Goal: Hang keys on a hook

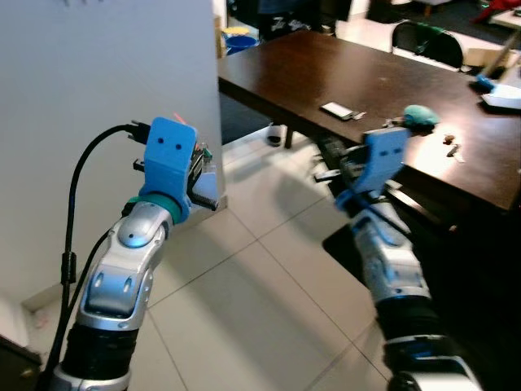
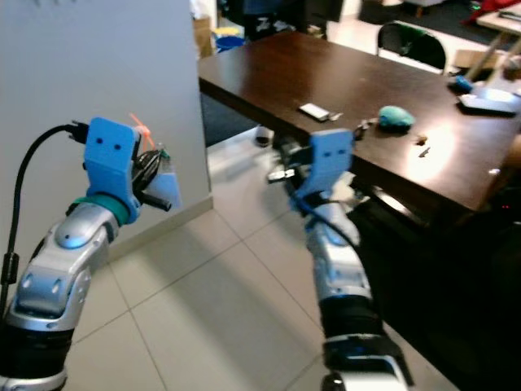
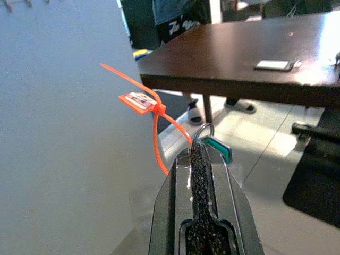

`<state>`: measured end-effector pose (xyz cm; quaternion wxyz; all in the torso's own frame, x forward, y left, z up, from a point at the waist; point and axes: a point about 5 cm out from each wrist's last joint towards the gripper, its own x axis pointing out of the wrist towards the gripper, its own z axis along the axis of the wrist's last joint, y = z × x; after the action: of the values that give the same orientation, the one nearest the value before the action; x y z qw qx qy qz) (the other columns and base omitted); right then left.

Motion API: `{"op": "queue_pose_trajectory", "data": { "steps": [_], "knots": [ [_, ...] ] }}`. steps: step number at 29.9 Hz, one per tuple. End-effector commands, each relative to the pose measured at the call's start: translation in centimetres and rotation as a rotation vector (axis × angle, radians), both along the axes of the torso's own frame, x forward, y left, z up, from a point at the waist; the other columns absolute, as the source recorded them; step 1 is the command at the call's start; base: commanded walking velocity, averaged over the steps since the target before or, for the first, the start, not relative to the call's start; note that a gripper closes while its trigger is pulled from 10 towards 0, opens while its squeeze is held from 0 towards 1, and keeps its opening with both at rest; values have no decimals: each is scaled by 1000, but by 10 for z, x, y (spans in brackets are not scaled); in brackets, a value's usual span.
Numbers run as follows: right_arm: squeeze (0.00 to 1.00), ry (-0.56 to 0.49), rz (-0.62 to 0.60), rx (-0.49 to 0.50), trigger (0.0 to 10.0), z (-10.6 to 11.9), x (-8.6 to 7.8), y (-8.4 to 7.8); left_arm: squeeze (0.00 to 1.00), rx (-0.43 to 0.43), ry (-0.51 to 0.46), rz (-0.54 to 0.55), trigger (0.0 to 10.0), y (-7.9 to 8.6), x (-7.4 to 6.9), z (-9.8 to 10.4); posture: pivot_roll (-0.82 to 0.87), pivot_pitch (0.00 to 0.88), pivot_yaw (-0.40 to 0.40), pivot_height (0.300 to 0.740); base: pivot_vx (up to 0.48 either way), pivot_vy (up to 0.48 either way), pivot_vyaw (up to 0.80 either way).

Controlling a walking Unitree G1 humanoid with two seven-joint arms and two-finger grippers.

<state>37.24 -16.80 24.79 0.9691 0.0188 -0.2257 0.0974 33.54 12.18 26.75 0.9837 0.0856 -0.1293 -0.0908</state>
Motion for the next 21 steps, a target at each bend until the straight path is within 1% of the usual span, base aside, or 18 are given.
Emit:
{"op": "queue_pose_trajectory", "data": {
  "steps": [1,5,7,10,15,18,21],
  "knots": [
    [0,16,-12,-8,10000,-6,0,2,0,5,14,-6,10000,1,2,-6,84,75,125,740,0,0,781],
    [0,20,-25,-9,10000,-8,0,-1,0,7,17,-9,10000,-2,4,-10,58,69,140,740,0,0,775],
    [0,19,-26,-5,10000,-8,-1,-1,0,40,7,-15,10000,-4,5,-12,41,63,150,740,0,0,775],
    [0,14,-34,0,10000,-8,-3,-2,0,53,7,-21,10000,-5,6,-16,10,56,155,740,0,0,775],
    [0,5,-41,-14,10000,-6,-5,-4,0,43,9,-30,10000,-7,8,-19,-13,51,157,740,0,0,772],
    [0,-4,-50,-33,10000,-3,-5,-10,0,31,9,-38,10000,-12,12,-20,-32,39,164,740,0,0,769],
    [0,-10,-53,-39,10000,-1,-5,-12,0,27,8,-43,10000,-14,13,-20,-34,38,165,740,0,0,769]
  ]
}}
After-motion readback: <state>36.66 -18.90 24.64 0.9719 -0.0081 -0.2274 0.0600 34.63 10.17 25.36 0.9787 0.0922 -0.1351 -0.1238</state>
